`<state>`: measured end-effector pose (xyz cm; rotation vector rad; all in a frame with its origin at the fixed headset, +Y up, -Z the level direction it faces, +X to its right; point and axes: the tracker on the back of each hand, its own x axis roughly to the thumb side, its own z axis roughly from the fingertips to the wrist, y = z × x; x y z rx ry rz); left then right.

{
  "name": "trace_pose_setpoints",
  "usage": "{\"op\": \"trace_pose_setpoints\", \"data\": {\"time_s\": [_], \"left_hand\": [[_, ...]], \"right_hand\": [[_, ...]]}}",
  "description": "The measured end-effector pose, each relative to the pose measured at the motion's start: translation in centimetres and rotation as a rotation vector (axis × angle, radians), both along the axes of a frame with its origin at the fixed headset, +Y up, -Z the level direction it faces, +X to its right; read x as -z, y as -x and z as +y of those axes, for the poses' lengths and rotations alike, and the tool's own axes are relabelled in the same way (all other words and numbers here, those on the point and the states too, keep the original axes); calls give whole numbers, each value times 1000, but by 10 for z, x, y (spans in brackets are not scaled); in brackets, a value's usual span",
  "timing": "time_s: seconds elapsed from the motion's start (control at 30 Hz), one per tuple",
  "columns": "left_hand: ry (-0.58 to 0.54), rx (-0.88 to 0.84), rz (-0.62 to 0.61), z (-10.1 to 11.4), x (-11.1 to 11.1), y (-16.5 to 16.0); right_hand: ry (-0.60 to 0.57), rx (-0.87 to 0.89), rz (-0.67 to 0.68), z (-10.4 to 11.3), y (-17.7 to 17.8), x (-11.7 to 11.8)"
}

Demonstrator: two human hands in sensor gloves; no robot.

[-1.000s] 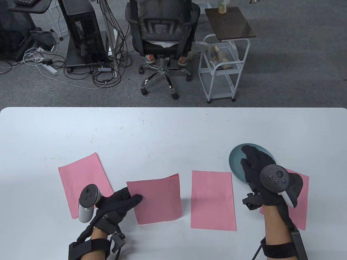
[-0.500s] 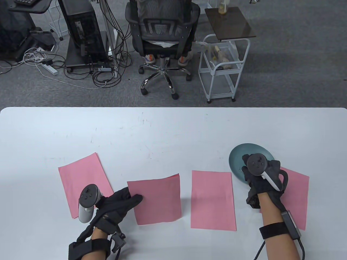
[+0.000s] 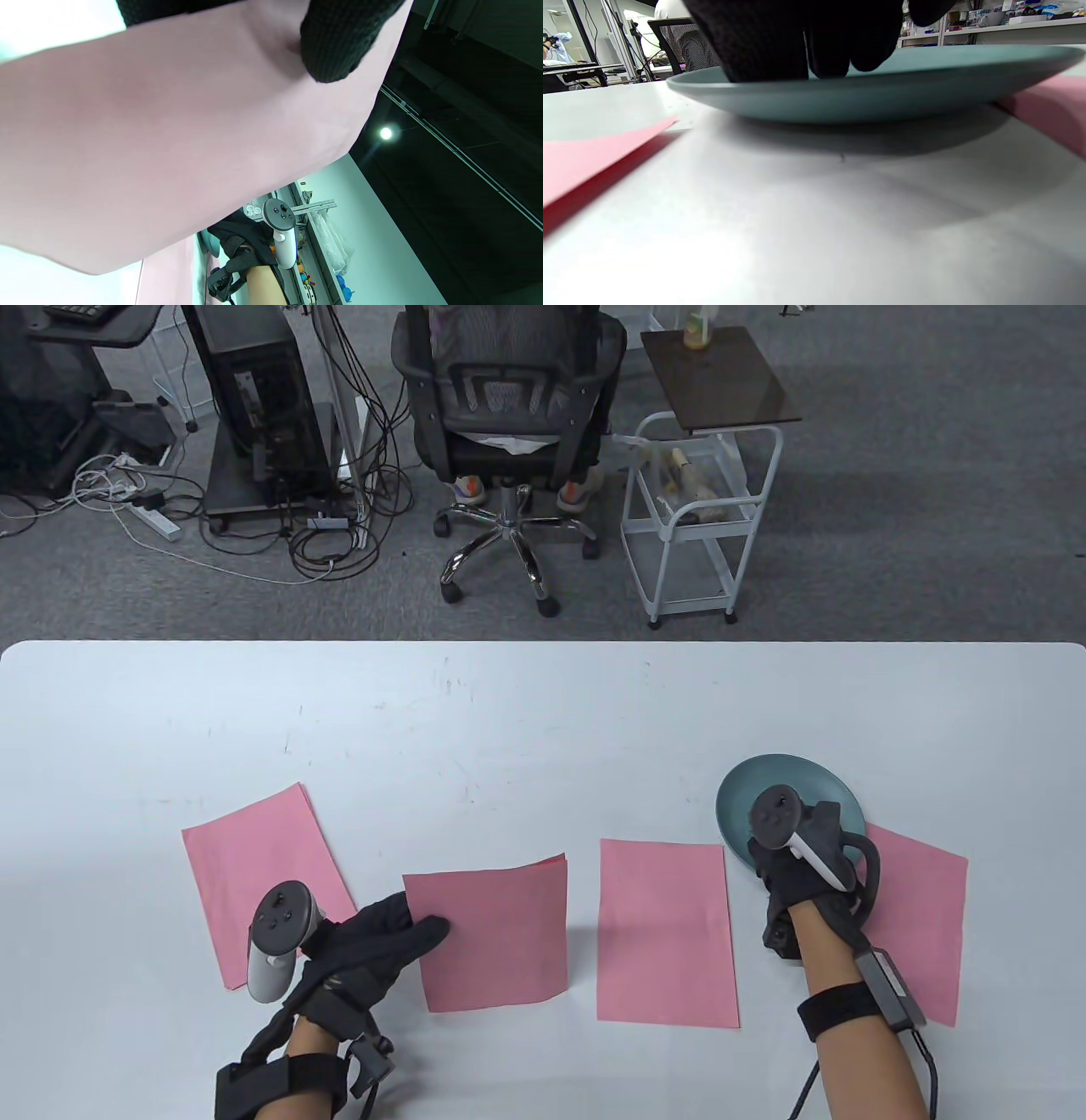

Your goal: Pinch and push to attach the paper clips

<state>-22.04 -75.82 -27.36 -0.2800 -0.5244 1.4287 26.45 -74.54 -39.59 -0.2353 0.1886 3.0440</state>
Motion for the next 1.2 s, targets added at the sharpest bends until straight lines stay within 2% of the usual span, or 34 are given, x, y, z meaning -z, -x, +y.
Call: {"op": "trace_pose_setpoints", "data": {"time_s": [0.27,0.57,0.9,1.2], "left_hand": [[-3,-6,6,0,0,0],[-3,-9,9,0,0,1],[-4,-11,12,0,0,1],[1,-11,10,0,0,1]], "right_hand": [[-37,-53,-18,-4,5,2],[-27,-109,-18,-4,11,4],[2,-272,2,-11,24,6],[-16,-249,-18,-8,21,5]]}}
